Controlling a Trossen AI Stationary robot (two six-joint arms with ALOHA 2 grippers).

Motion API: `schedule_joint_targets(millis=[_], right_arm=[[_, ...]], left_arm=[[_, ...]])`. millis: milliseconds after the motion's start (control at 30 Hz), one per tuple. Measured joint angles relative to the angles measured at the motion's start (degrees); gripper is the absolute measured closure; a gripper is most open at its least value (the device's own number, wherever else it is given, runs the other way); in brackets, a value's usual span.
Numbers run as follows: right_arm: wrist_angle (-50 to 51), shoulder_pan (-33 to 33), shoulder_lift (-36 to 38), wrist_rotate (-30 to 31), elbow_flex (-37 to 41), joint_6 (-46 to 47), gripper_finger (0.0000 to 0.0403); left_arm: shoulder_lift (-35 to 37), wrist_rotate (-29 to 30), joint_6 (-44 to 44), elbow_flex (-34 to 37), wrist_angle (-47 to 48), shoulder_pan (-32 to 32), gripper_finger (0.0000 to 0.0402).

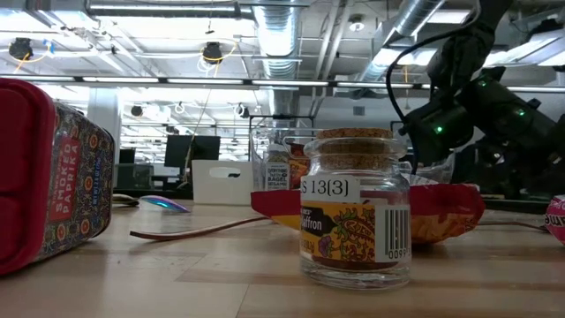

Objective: Pick & Place Food Item
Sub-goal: Put the orange noodle pack into the right transparent bin

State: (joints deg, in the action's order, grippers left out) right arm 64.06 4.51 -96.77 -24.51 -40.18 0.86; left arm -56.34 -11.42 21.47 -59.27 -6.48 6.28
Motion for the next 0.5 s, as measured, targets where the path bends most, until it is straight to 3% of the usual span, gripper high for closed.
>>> schedule_joint_targets(millis=[233,500], right_arm=[[0.65,-0.02,-0.04,-3.65,0.93,-0.78,0.0384],[2.81,0.0,1.93,-6.18,0.92,-1.1,0.0401]], left_arm=[[0.0,0.0,0.36,0.0,-0.02,0.0,0.022],[0.0,0.0,0.38,0.0,-0.02,0.0,0.022]])
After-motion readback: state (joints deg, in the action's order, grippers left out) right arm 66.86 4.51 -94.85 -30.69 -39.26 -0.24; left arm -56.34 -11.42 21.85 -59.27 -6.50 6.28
